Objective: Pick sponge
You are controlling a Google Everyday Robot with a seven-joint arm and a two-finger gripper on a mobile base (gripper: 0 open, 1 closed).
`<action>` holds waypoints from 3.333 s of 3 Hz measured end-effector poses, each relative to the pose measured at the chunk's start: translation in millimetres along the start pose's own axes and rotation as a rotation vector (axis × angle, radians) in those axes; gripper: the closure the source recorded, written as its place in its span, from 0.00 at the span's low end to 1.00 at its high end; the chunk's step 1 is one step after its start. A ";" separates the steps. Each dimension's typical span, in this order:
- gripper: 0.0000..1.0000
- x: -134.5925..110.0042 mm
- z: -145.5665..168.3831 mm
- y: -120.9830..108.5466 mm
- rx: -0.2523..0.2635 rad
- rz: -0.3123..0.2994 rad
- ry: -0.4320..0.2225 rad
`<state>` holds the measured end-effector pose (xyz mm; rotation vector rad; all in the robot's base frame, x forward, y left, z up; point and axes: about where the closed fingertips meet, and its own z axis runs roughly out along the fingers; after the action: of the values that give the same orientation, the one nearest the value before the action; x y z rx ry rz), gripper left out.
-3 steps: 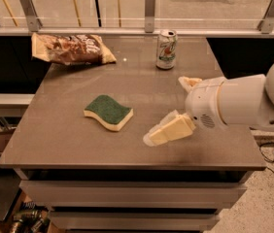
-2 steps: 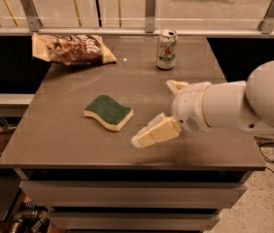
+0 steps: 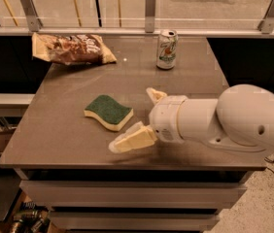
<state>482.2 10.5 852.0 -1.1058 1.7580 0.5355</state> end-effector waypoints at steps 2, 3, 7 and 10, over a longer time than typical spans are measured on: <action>0.00 -14.2 33.7 11.7 -0.021 0.015 -0.072; 0.00 -18.2 47.6 11.3 -0.033 0.014 -0.076; 0.41 -17.4 68.6 7.4 -0.046 0.006 -0.042; 1.00 -24.6 69.2 13.4 -0.053 -0.009 -0.042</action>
Offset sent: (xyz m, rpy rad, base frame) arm 0.0183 0.0551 -0.0081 0.1077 -0.0113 0.0336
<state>507.8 79.9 841.3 -1.1308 1.7101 0.5996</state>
